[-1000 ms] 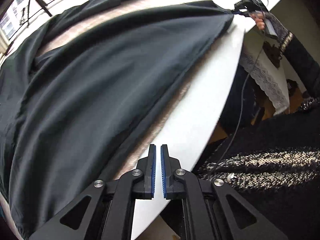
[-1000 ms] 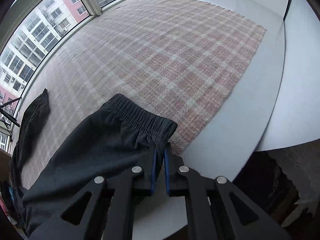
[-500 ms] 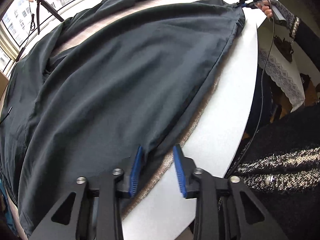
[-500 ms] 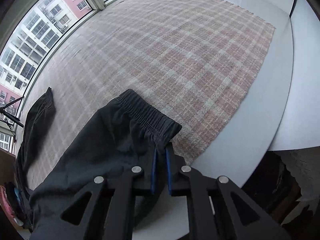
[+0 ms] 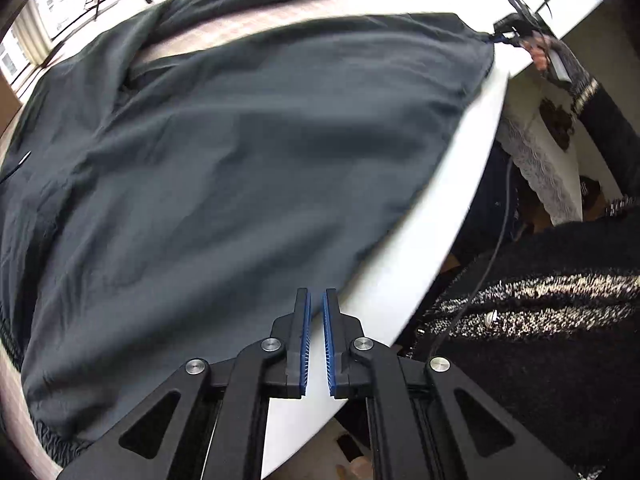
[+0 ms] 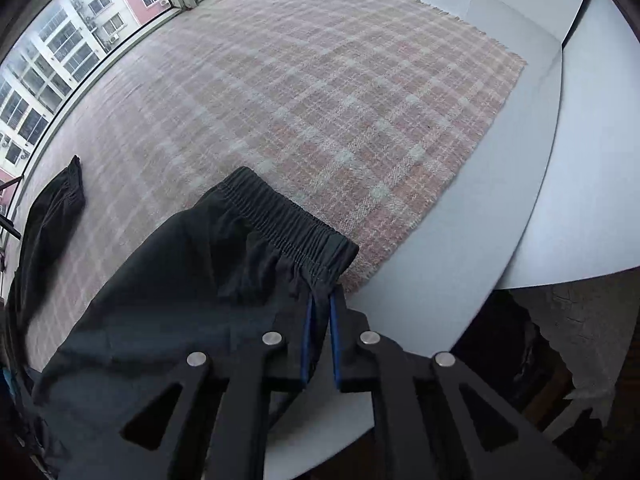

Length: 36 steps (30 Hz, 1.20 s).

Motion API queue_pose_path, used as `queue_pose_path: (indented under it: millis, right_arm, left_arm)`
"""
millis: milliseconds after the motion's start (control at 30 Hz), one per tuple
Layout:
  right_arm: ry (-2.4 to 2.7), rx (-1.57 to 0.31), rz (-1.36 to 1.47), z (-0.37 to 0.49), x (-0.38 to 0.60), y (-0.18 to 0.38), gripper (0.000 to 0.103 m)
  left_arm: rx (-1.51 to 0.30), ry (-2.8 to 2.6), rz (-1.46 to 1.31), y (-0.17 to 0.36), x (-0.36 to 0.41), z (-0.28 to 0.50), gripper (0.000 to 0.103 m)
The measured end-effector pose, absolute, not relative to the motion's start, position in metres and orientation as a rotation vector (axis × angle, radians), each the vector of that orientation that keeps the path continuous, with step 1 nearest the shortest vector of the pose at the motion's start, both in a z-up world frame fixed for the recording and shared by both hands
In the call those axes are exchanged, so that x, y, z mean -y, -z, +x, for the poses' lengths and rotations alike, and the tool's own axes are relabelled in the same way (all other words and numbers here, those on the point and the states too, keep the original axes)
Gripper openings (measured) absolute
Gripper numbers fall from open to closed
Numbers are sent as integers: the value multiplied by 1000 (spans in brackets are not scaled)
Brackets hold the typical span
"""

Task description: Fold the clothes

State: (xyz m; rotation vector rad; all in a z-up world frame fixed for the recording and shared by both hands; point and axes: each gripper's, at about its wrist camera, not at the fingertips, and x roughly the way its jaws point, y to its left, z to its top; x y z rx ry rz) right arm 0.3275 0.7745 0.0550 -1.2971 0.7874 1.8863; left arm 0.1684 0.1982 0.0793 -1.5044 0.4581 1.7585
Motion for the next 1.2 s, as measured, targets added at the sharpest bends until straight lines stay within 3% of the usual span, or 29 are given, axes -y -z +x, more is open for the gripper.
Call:
queue_pose_path:
  millis: [167, 300, 467, 567, 800, 933, 1200]
  right_arm:
    - [-2067, -667, -1142, 308, -751, -150, 27]
    - [-2297, -672, -1032, 253, -736, -226, 53]
    - [-2481, -658, -1091, 149, -715, -251, 60]
    - [-2451, -795, -1214, 81, -711, -212, 62]
    - [-2122, -1280, -1497, -39, -702, -68, 62]
    - [-2026, -1228, -1597, -82, -693, -27, 62]
    - [-1866, -1062, -1777, -134, -666, 5, 62]
  left_arm:
    - [-337, -2044, -1404, -161, -125, 123, 25]
    - [-220, -2298, -1344, -208, -64, 70, 25]
    - [-80, -2513, -1345, -211, -11, 25, 26]
    - [18, -2498, -1428, -182, -3, 0, 26]
    - [-26, -2404, -1615, -106, -16, -32, 31]
    - [-64, -2334, -1723, -69, -23, -50, 31]
    - [-43, -2251, -1794, -33, -24, -61, 32]
